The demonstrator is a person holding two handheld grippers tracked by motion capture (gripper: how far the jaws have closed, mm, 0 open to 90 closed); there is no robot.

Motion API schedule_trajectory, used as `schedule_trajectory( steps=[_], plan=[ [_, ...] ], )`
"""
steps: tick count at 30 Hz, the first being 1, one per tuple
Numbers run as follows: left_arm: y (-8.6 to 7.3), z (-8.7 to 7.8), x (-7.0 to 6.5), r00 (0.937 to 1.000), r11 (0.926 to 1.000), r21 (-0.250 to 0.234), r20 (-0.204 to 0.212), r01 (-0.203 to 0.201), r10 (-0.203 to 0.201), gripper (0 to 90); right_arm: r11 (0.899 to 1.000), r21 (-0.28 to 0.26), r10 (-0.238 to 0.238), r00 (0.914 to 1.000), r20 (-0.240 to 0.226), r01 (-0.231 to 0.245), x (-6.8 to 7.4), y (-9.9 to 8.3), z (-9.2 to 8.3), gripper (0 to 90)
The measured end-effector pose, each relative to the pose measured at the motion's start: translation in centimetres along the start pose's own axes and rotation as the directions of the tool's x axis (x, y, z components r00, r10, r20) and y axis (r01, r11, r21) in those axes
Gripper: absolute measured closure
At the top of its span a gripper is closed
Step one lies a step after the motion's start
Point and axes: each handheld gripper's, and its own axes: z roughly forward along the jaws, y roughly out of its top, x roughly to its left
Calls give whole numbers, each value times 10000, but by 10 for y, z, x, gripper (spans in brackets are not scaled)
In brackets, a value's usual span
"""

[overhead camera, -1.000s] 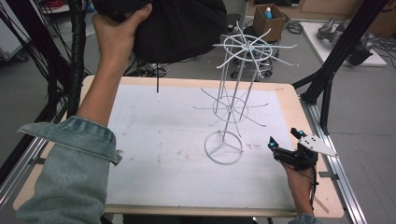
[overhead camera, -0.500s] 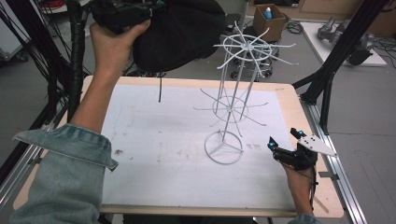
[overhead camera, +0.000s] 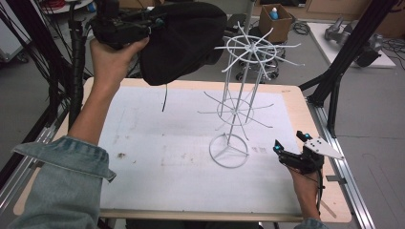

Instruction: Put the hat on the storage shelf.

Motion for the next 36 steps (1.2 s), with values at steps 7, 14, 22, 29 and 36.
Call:
schedule_trajectory(
  steps=[7, 14, 22, 29, 36],
  plan=[
    [-14, -1, -4, 9991, 9998, 133, 393, -164, 158, 675, 10000, 12, -5, 10000, -26, 5, 0, 0, 0, 106],
    [-27, -3, -4, 9976, 9998, 154, 675, -156, 145, 670, 10000, 8, -72, 10000, -29, 72, 0, 0, 1, 106],
    [-40, -5, -4, 9978, 9995, 318, 656, -92, 71, 657, 10000, 34, -3, 10000, -26, 3, 0, 0, 0, 106],
    [-49, -4, -5, 9980, 9990, 447, 636, -51, 22, 640, 10000, 6, -2, 10000, -15, 2, -1, 0, 1, 106],
    [-53, -5, -4, 9984, 9991, 419, 572, 10, -34, 619, 10000, 14, 32, 10000, -39, -32, -1, -1, 1, 106]
  ],
)
